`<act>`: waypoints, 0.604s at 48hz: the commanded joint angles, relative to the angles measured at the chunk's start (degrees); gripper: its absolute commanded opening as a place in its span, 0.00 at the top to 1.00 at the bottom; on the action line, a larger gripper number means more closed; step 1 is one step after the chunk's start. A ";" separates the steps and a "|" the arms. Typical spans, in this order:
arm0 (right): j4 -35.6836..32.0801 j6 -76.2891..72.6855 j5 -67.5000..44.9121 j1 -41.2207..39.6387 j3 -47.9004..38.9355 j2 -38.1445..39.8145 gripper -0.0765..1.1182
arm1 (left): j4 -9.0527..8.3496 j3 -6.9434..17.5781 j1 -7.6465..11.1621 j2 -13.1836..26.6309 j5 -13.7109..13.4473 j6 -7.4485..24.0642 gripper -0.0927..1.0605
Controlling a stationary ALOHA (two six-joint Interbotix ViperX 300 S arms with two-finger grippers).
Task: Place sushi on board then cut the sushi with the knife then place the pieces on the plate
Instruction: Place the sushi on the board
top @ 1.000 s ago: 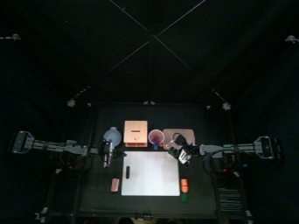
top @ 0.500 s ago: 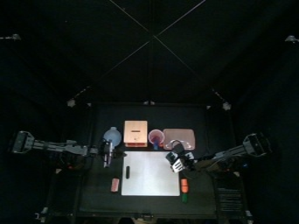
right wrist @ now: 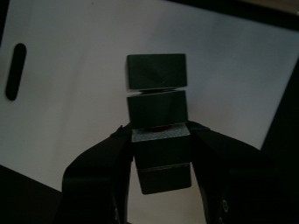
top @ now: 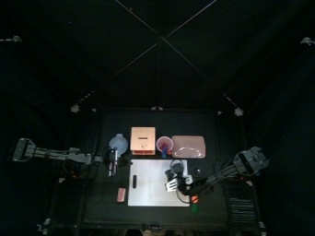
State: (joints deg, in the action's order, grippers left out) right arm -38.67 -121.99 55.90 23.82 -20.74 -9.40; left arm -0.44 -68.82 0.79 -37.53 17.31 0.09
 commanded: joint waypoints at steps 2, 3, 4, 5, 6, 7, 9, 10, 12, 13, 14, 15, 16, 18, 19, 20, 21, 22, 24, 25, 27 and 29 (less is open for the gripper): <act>1.76 -0.44 2.46 -0.35 6.15 -1.76 0.48 | 0.00 0.44 -0.09 -0.18 0.26 0.00 0.94; 2.02 -0.44 2.55 -0.44 6.86 -2.29 0.48 | 0.00 0.35 -0.09 -0.18 0.26 0.00 0.94; 2.20 -0.44 2.72 -0.62 7.47 -2.72 0.48 | 0.00 0.26 -0.09 -0.18 0.26 0.00 0.94; 2.37 -0.44 2.99 -0.79 8.17 -3.25 0.48 | 0.00 0.26 -0.09 -0.18 0.26 0.00 0.94; 2.55 -0.44 3.25 -0.88 8.79 -3.69 0.48 | 0.00 0.26 -0.09 -0.18 0.26 0.00 0.94; 2.90 -0.44 3.60 -1.14 9.67 -4.39 0.48 | 0.00 0.18 -0.09 -0.26 0.26 0.00 0.94; 3.08 -0.44 4.22 -1.49 10.81 -5.45 0.48 | 0.00 0.18 -0.09 -0.35 0.26 0.00 0.94; 3.16 -0.53 4.75 -1.67 11.34 -5.98 0.48 | 0.00 0.18 -0.09 -0.35 0.26 0.00 0.94; 3.34 -0.62 5.89 -2.11 12.66 -7.03 0.48 | 0.00 0.18 -0.18 -0.35 0.26 0.00 0.94; 3.52 -0.53 6.42 -2.29 13.27 -7.56 0.48 | 0.00 0.18 -0.18 -0.35 0.26 0.00 0.94; 3.87 -0.53 7.03 -2.55 13.89 -8.09 0.48 | 0.00 0.18 -0.18 -0.44 0.18 0.09 0.94; 4.22 -0.53 7.65 -2.81 14.59 -8.61 0.48 | 0.00 0.09 -0.09 -0.53 0.26 0.09 0.94; 4.48 -0.53 8.35 -3.08 15.12 -9.05 0.48 | 0.00 0.09 -0.18 -0.53 0.26 0.09 0.94; 5.10 -0.44 9.93 -3.60 16.52 -10.20 0.48 | 0.00 0.00 -0.09 -0.53 0.26 0.09 0.94; 5.19 -0.44 10.55 -3.87 16.96 -10.55 0.48 | 0.00 -0.09 -0.09 -0.53 0.26 0.09 0.94; 5.45 -0.44 10.90 -4.04 17.40 -11.07 0.48 | 0.00 -0.18 -0.09 -0.53 0.26 0.09 0.94; 5.63 -0.44 11.25 -4.13 17.84 -11.43 0.48 | 0.00 -0.18 -0.18 -0.53 0.26 0.09 0.94; 5.71 -0.53 11.51 -4.39 18.28 -11.78 0.48 | 0.00 -0.35 -0.09 -0.53 0.26 0.18 0.94; 5.98 -0.44 11.60 -4.75 19.16 -12.57 0.48 | 0.00 -0.44 -0.18 -0.53 0.26 0.18 0.94; 6.15 -0.35 11.69 -4.83 19.60 -12.92 0.48 | -0.09 -0.53 -0.18 -0.53 0.26 0.18 0.94; 6.68 -0.35 11.78 -5.10 20.30 -13.54 0.48 | -0.09 -0.62 -0.18 -0.53 0.26 0.18 0.94; 7.38 -0.26 11.87 -5.19 20.83 -14.06 0.48 | -0.09 -0.70 -0.18 -0.53 0.26 0.18 0.94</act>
State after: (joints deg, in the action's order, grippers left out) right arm -32.08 -122.26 67.24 19.07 -2.46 -24.35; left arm -0.44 -70.22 0.70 -38.06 17.31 0.18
